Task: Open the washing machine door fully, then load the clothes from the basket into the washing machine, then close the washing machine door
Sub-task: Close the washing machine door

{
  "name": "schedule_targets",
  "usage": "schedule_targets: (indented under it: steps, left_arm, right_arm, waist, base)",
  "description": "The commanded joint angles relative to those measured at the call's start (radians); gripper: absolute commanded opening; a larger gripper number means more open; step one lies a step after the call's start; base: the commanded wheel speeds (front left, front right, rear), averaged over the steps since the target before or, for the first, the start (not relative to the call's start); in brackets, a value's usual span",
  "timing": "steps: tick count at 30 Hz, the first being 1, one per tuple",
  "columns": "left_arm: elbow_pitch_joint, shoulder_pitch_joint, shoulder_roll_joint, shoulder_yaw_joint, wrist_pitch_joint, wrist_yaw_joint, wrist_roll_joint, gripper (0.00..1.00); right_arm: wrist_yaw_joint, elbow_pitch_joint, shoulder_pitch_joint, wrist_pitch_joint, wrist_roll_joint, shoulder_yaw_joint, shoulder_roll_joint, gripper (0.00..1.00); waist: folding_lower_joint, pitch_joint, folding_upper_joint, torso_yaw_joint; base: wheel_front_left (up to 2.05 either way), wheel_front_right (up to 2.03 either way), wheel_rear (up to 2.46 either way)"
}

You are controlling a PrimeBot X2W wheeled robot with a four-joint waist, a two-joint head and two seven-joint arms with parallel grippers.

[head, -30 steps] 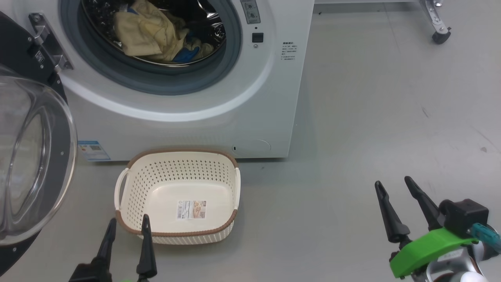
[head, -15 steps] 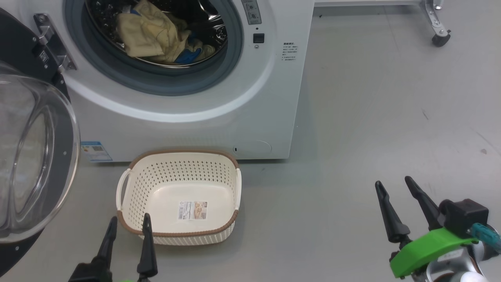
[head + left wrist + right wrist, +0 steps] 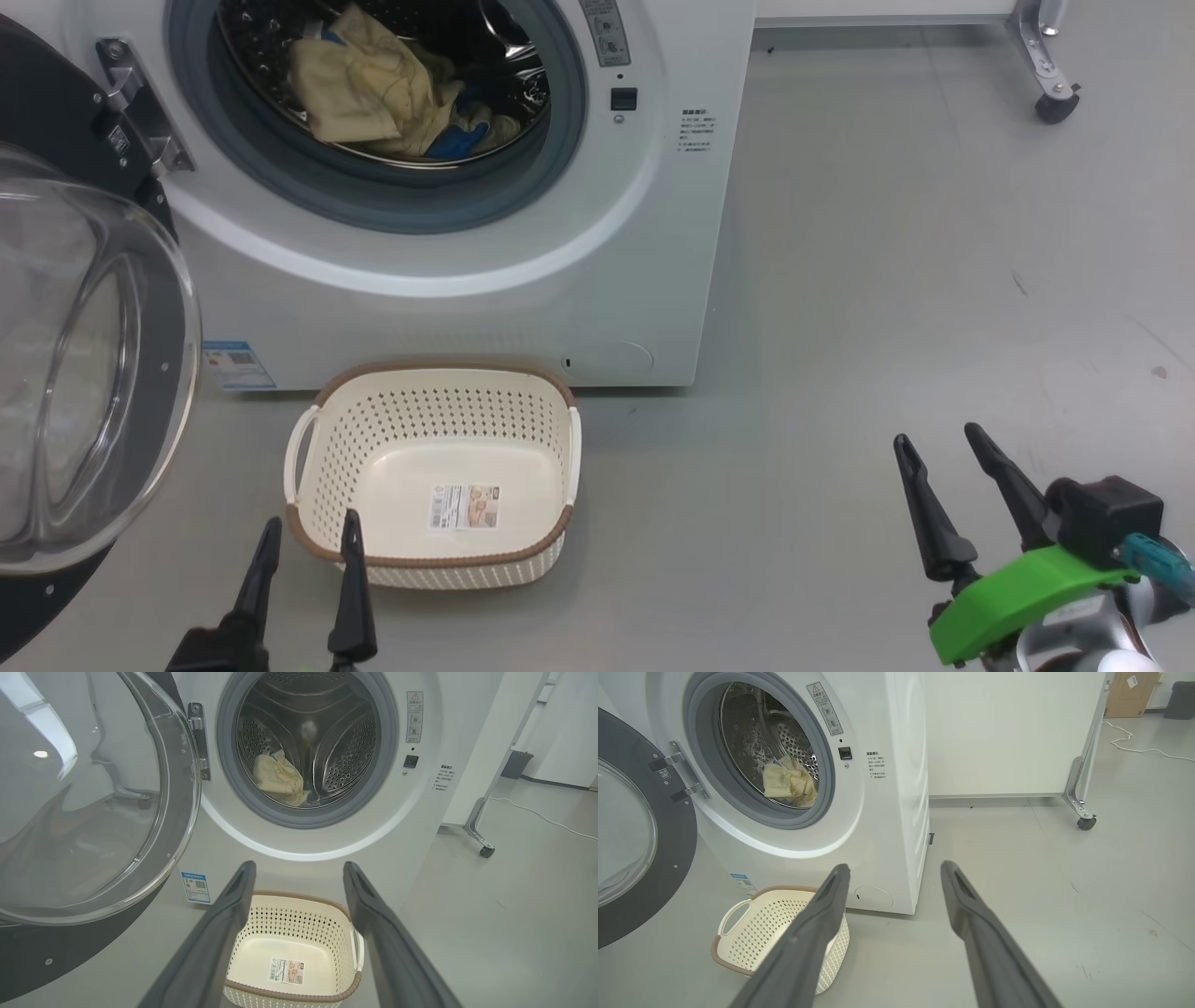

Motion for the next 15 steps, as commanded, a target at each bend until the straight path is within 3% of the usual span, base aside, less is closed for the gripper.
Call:
schedule_targets:
  steps: [1, 7, 15]
  left_arm:
    - [-0.035, -0.031, 0.018, 0.032, -0.01, -0.005, 0.008, 1.0]
    - [-0.039, -0.037, 0.019, 0.028, -0.009, -0.002, 0.012, 1.0]
    - [-0.047, -0.052, 0.009, 0.022, -0.009, 0.001, 0.014, 1.0]
  right_arm:
    - [0.0, -0.035, -0.014, 0.002, -0.01, 0.017, -0.014, 1.0]
    - [0.0, -0.05, -0.002, 0.008, -0.014, 0.003, -0.018, 1.0]
    - [0.0, -0.069, 0.006, 0.015, -0.017, -0.009, -0.027, 1.0]
  waist:
    - [0.0, -0.003, 0.0, 0.003]
    - [0.0, -0.002, 0.0, 0.053]
    - [0.0, 0.003, 0.0, 0.196]
  base:
    - [0.0, 0.0, 0.0]
    - [0.0, 0.0, 0.0]
    - [0.0, 0.0, 0.0]
